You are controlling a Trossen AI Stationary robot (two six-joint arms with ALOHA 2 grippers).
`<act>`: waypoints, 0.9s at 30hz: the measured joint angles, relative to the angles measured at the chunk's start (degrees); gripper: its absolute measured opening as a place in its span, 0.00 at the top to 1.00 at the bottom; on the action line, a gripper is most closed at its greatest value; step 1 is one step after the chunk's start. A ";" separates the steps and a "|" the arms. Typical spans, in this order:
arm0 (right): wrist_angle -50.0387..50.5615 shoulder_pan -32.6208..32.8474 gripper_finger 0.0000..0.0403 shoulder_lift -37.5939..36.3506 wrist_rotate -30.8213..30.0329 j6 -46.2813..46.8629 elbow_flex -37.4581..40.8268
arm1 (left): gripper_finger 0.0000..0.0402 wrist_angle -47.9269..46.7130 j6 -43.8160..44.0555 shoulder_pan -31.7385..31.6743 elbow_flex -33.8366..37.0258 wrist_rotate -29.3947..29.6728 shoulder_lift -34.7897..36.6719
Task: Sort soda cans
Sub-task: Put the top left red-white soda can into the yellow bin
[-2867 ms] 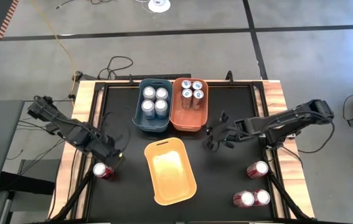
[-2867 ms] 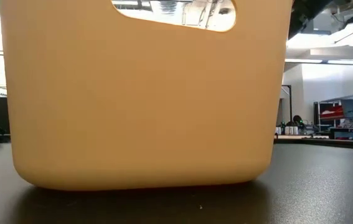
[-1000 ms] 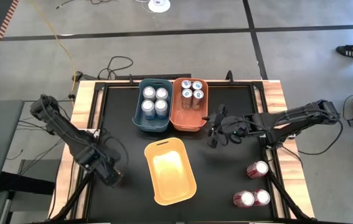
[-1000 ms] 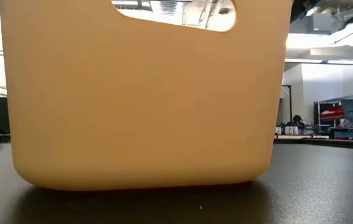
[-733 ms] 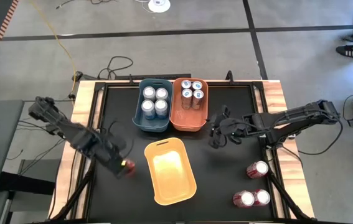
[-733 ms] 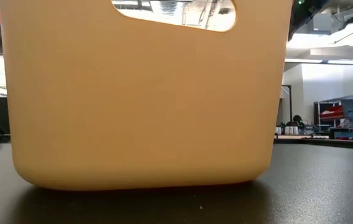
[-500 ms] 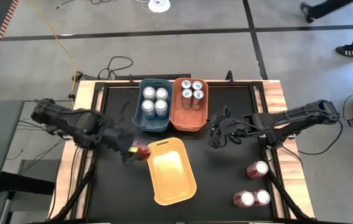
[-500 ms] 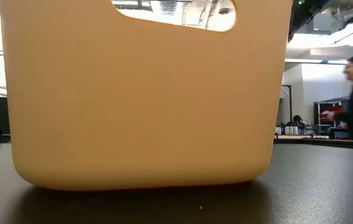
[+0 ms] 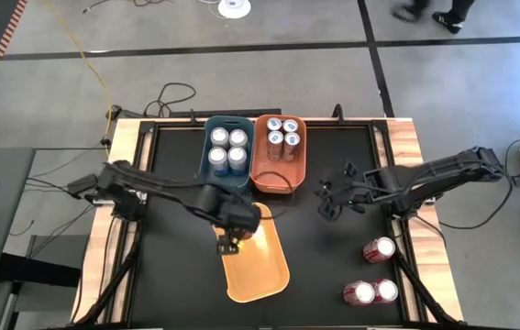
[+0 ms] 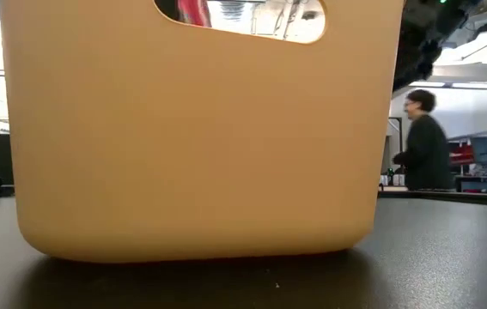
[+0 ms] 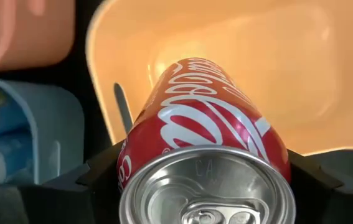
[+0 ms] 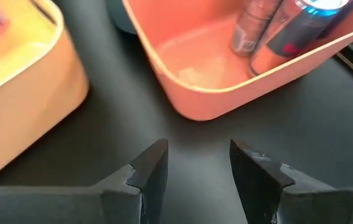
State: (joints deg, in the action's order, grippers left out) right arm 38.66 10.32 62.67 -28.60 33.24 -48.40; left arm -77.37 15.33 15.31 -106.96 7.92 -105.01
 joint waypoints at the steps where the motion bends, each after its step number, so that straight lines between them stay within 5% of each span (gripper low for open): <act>1: 0.42 0.67 0.54 -0.33 0.00 0.85 0.00 | 0.27 -0.36 -1.06 0.00 -0.02 -0.01 -1.21; 16: 0.92 10.09 0.54 -0.85 -3.42 5.34 0.00 | 0.27 -2.67 -5.86 -0.22 -0.04 1.79 -15.57; 27: 1.36 17.56 0.54 -0.80 -6.93 7.30 0.00 | 0.19 -3.07 -1.32 -1.13 -0.11 0.47 -15.69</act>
State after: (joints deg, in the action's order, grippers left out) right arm 40.02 27.88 61.87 -35.53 40.54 -48.40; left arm -80.44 14.01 14.18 -107.07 8.39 -120.70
